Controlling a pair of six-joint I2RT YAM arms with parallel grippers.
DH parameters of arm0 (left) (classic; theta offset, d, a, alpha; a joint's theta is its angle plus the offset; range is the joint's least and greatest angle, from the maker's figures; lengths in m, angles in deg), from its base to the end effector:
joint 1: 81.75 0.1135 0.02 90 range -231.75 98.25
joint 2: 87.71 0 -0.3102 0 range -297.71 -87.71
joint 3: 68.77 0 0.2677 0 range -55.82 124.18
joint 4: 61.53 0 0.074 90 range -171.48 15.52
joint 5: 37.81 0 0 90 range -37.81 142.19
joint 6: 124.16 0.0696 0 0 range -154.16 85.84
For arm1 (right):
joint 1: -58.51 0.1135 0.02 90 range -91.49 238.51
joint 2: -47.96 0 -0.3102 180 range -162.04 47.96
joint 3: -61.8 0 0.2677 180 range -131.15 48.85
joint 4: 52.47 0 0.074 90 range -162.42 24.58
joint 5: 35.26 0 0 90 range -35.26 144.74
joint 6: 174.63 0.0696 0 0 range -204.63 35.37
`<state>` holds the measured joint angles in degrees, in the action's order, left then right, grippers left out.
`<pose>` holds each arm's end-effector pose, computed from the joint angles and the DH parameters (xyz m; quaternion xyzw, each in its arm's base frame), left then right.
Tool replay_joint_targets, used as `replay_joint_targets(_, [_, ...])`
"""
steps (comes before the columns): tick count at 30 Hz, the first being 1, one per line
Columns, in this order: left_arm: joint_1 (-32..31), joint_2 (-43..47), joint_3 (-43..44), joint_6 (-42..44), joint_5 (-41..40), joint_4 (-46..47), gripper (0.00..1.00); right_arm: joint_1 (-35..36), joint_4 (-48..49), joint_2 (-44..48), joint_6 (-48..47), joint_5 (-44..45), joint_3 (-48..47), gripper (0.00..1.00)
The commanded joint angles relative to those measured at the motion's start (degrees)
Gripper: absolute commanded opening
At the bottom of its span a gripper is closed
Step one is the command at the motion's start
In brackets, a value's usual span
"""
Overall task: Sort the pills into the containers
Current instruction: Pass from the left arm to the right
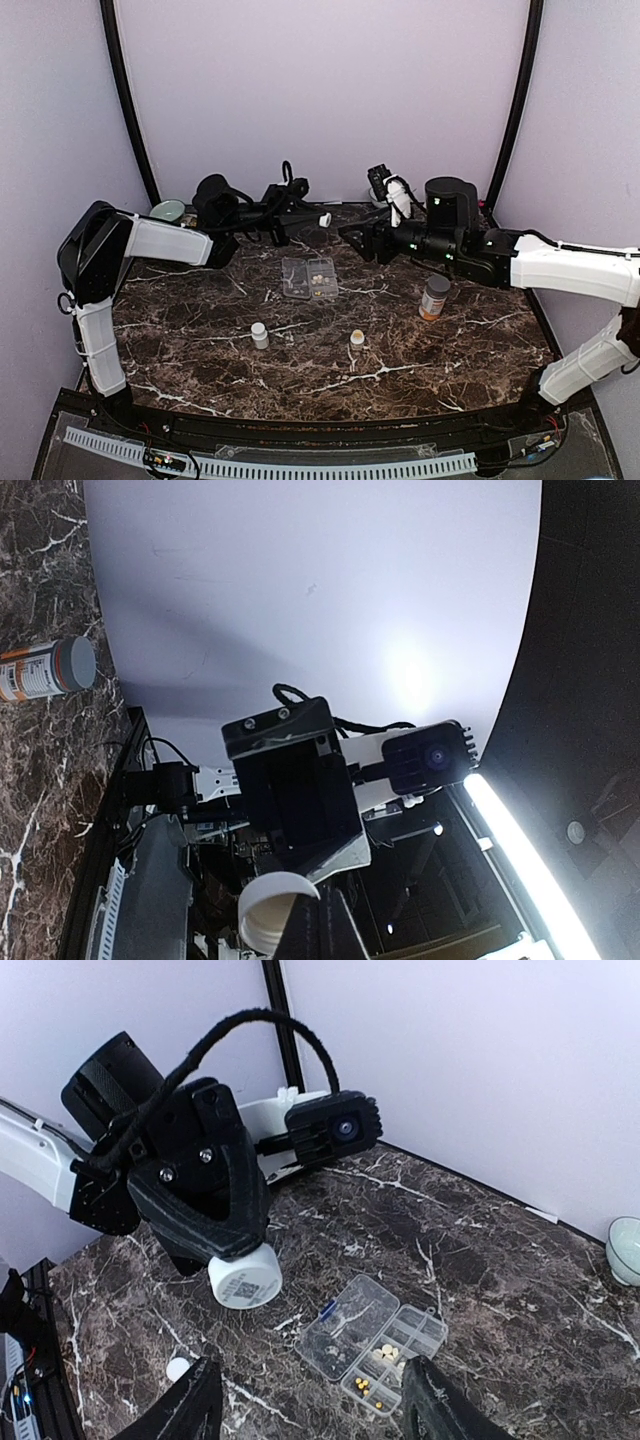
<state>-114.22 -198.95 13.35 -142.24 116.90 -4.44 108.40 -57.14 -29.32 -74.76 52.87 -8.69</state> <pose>0.3525 -0.2989 0.3210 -0.0956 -0.6250 0.7746 0.0152 0.2290 0.2754 0.3559 -0.2746 0.7238 0.3263 0.5425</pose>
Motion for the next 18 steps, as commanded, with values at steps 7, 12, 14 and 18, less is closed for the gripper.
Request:
replay_joint_targets(7, [-2.3, 1.4, -0.2, -3.5, -0.5, 5.5, 0.00, 1.1, -0.5, -0.3, -1.6, -6.6, -3.1, 0.61])
replay_joint_targets(12, [-3.6, 1.1, 0.1, -4.0, -0.6, 5.7, 0.00, 1.4, -1.6, -0.3, -2.3, -7.9, -4.2, 0.61])
replay_joint_targets(14, [-4.5, 0.8, 0.3, -4.9, -1.1, 7.0, 0.00, 1.6, -1.9, -0.5, -2.5, -8.1, -4.5, 0.61])
replay_joint_targets(18, [-5.0, 0.6, 1.1, -5.5, -1.3, 7.6, 0.00, 1.7, -1.5, -0.6, -2.7, -8.1, -4.4, 0.60])
